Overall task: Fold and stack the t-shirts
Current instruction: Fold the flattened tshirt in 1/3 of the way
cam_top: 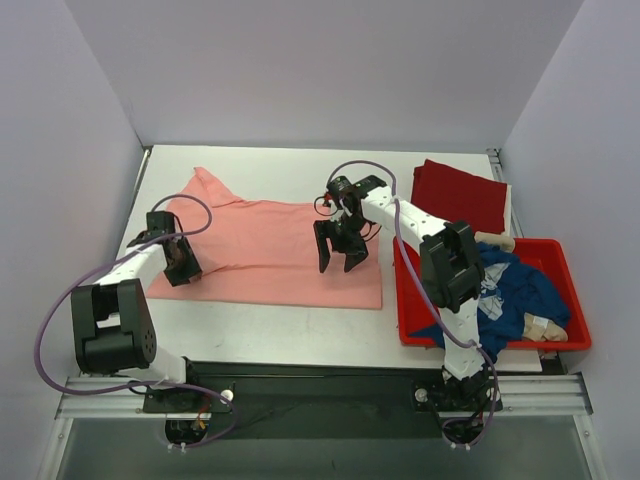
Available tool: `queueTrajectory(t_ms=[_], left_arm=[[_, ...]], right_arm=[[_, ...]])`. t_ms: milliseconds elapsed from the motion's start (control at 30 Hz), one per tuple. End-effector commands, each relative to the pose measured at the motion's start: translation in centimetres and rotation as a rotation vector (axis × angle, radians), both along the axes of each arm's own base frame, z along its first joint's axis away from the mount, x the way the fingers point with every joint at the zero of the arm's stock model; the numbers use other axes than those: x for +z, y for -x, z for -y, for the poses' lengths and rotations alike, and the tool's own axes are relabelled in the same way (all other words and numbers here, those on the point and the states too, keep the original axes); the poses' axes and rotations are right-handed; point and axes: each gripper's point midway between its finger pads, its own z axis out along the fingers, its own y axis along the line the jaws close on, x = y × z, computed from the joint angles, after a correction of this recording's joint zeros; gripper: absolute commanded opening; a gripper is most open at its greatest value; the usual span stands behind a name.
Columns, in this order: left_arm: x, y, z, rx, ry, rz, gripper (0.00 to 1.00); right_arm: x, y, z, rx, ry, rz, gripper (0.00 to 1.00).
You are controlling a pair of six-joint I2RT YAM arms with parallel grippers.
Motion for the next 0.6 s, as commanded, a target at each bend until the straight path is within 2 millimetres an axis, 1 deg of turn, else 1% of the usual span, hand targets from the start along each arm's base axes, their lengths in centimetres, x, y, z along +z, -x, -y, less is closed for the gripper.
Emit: queueTrajectory(t_ms=[0, 133, 300, 400, 500, 567], left_arm=[[2.0, -2.7, -0.1, 0.000, 0.001, 0.099, 0.45], [1.4, -2.8, -0.2, 0.001, 0.000, 0.073, 0.45], [1.1, -2.9, -0.1, -0.003, 0.009, 0.063, 0.44], [0.8, -2.9, -0.1, -0.008, 0.007, 0.055, 0.42], [0.8, -3.0, -0.1, -0.012, 0.005, 0.052, 0.38], [1.0, -3.0, -0.2, -0.009, 0.006, 0.055, 0.37]], right_arm=[[1.4, 0.6, 0.6, -0.003, 0.002, -0.010, 0.65], [1.4, 0.4, 0.3, -0.002, -0.005, -0.015, 0.65], [1.3, 0.4, 0.3, -0.005, -0.007, -0.022, 0.65], [1.3, 0.4, 0.4, -0.009, -0.008, -0.025, 0.65], [1.3, 0.3, 0.4, -0.010, -0.010, -0.026, 0.65], [1.3, 0.3, 0.5, -0.015, -0.008, -0.029, 0.65]])
